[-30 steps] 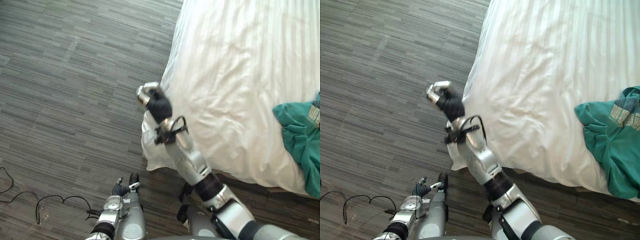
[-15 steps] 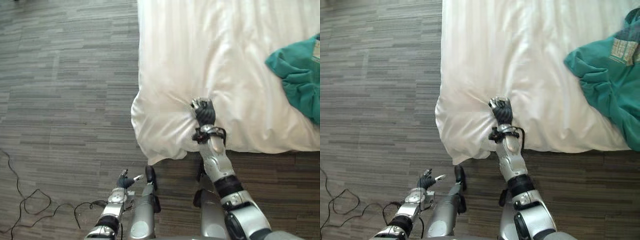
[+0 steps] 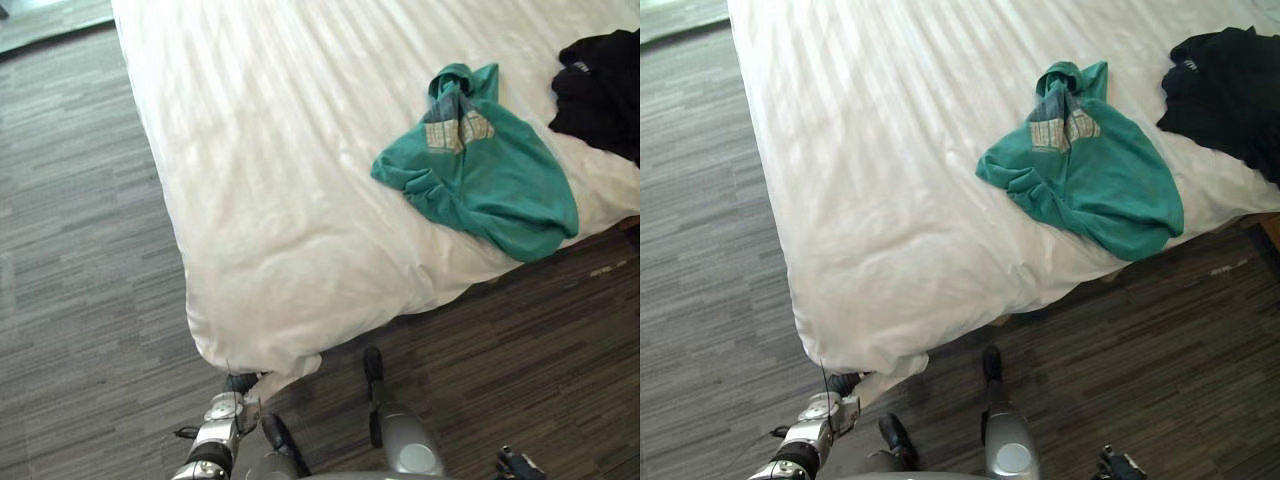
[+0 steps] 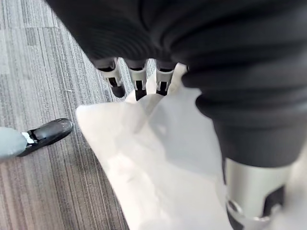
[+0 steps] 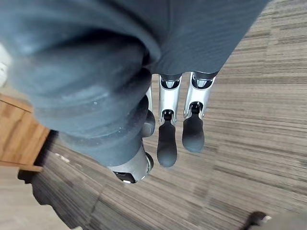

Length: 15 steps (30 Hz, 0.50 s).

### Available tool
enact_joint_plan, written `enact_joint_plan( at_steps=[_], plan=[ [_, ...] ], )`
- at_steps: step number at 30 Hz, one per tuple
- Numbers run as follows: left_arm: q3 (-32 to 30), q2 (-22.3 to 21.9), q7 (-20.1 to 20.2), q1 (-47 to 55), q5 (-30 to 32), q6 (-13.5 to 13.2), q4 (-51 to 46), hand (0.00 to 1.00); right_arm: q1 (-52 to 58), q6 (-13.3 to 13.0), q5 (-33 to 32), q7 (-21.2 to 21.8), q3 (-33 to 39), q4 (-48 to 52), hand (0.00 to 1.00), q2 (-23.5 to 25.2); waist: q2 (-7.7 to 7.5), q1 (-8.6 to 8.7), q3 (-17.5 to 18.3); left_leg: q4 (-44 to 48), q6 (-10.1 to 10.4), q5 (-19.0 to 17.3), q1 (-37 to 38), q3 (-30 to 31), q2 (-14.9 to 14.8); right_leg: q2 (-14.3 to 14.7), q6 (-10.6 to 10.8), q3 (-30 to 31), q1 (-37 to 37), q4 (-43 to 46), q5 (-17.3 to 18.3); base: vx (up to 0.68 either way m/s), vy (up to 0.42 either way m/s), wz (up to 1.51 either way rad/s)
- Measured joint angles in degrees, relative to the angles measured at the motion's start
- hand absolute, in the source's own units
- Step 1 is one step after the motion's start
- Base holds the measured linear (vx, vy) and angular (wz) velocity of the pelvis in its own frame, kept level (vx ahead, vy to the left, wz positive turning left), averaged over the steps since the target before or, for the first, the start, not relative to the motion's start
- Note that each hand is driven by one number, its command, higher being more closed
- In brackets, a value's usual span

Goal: Tidy the bed and pick cloth on bed and put in laundry

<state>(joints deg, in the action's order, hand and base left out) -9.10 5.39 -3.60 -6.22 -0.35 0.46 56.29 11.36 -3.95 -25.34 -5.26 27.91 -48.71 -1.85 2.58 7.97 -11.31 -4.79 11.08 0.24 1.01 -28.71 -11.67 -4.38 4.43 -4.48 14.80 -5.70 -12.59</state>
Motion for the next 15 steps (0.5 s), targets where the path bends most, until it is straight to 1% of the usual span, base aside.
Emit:
enact_joint_plan(
  at_steps=[1, 3, 4, 6, 7, 8, 9, 10, 11, 12, 13, 14, 15],
  plan=[
    [0.3, 0.0, 0.1, 0.2, 0.0, 0.0, 0.0, 0.00, -0.2, 0.3, 0.9, 0.3, -0.7, 0.0, 0.00, 0.4, 0.22, -0.10, 0.3, 0.1, 0.0, -0.1, 0.2, -0.2, 0.1, 0.0, 0.0, 0.1, -0.2, 0.0, 0.0, 0.01, 0.007, -0.09],
    [1.0, -0.1, 0.1, 1.8, 0.0, 0.0, 0.0, 0.00, -1.0, 0.8, 2.8, 1.2, -3.8, -0.1, 0.00, 1.0, 0.76, -1.35, 0.9, 1.7, 0.0, -1.8, 2.7, -1.2, 0.0, 0.2, 0.3, 1.5, -2.4, 0.0, 0.5, 0.01, 0.013, -0.25],
    [1.3, -0.1, 0.1, 2.5, 0.0, -0.1, 0.0, 0.00, -1.0, 0.8, 3.4, 1.7, -4.3, 0.0, 0.00, 0.9, 0.98, -1.35, 1.1, 2.4, 0.0, -2.5, 3.2, -1.0, 0.0, 0.2, 0.4, 1.8, -3.1, 0.0, 0.8, 0.00, 0.019, -0.23],
    [2.1, -0.4, 0.1, 5.1, 0.0, -0.7, 0.0, 0.00, -1.1, 1.0, 4.2, 1.9, -5.6, -0.1, 0.00, 0.0, 1.45, -1.09, 1.6, 6.3, -0.3, -5.4, 3.8, 0.4, -0.1, 0.0, 1.4, 3.0, -5.1, 0.0, 1.8, 0.00, 0.025, -0.09],
    [2.1, -0.4, 0.1, 5.9, 0.0, -0.9, 0.0, 0.00, -1.1, 1.1, 4.8, 1.8, -6.2, -0.1, 0.00, -0.5, 1.46, -1.21, 1.6, 10.0, -0.7, -7.5, 3.0, 3.0, -0.5, -0.2, 1.1, 3.6, -5.5, 0.0, 2.1, -0.04, 0.066, -0.29],
    [2.0, -0.5, 0.0, 6.9, 0.2, -1.1, 0.0, 0.00, -1.3, 1.2, 5.5, 1.9, -7.2, -0.4, 0.00, -1.3, 1.33, -1.94, 1.7, 15.1, -1.0, -9.8, 1.5, 7.8, -0.9, -0.4, 1.2, 5.0, -5.6, 0.1, 2.1, -0.06, 0.088, -0.69],
    [1.9, -0.7, -0.1, 7.8, 0.5, -1.1, 0.0, 0.00, -1.8, 1.2, 5.8, 1.9, -8.5, -0.8, 0.00, -2.6, 1.19, -3.06, 1.6, 20.8, -1.2, -12.0, 0.1, 13.5, -0.9, -0.3, 1.5, 7.2, -5.3, 0.7, 1.9, -0.09, 0.110, -1.05],
    [1.9, -1.2, -0.1, 10.1, 0.9, -1.0, 0.0, 0.00, -2.5, 1.3, 6.2, 1.8, -8.8, -1.8, 0.00, -3.8, 1.11, -3.06, 1.7, 25.2, -1.1, -14.4, 0.0, 19.9, -0.1, 0.0, 2.0, 9.7, -5.3, 2.0, 2.1, -0.07, 0.105, -0.97],
    [1.9, -1.3, -0.1, 11.0, 1.0, -1.1, 0.1, 0.00, -2.4, 1.4, 6.9, 1.8, -8.8, -1.9, 0.00, -4.1, 0.70, -3.04, 1.7, 26.2, -0.7, -15.2, 0.2, 22.0, 0.2, 0.1, 2.4, 10.6, -5.2, 2.5, 2.4, -0.06, 0.152, -0.91],
    [1.9, -1.4, -0.1, 12.0, 1.2, -1.1, 0.1, 0.00, -2.4, 1.5, 8.0, 1.8, -8.8, -2.8, 0.00, -4.2, 0.75, -3.08, 2.3, 27.1, -0.6, -16.8, 1.2, 25.2, 1.0, 0.5, 2.8, 12.5, -4.8, 3.7, 2.7, -0.05, 0.146, -0.65],
    [1.9, -1.4, -0.1, 12.5, 1.5, -1.1, 0.1, 0.00, -2.3, 1.6, 8.1, 1.9, -8.7, -3.1, 0.00, -4.3, 0.37, -2.98, 2.4, 27.2, -0.7, -17.9, 1.8, 26.5, 1.5, 0.7, 3.0, 13.3, -4.5, 3.9, 2.7, -0.09, 0.193, -0.68],
    [1.8, -1.4, -0.2, 12.9, 1.9, -1.1, 0.3, 0.00, -2.2, 1.6, 8.2, 1.9, -8.6, -3.7, 0.00, -4.2, 0.26, -2.37, 2.6, 27.0, -1.1, -20.1, 2.3, 28.1, 1.7, 1.2, 3.9, 14.3, -4.3, 3.9, 2.2, -0.14, 0.226, -0.66],
    [1.9, -1.3, -0.1, 12.9, 2.8, -1.1, 0.6, 0.00, -1.9, 1.8, 8.5, 1.9, -8.5, -4.1, 0.00, -4.2, 0.44, -2.44, 2.8, 25.7, -1.9, -23.6, 3.4, 27.9, 1.8, 1.9, 5.0, 16.0, -3.1, 3.8, 1.5, -0.16, 0.236, -0.72]
  ],
)
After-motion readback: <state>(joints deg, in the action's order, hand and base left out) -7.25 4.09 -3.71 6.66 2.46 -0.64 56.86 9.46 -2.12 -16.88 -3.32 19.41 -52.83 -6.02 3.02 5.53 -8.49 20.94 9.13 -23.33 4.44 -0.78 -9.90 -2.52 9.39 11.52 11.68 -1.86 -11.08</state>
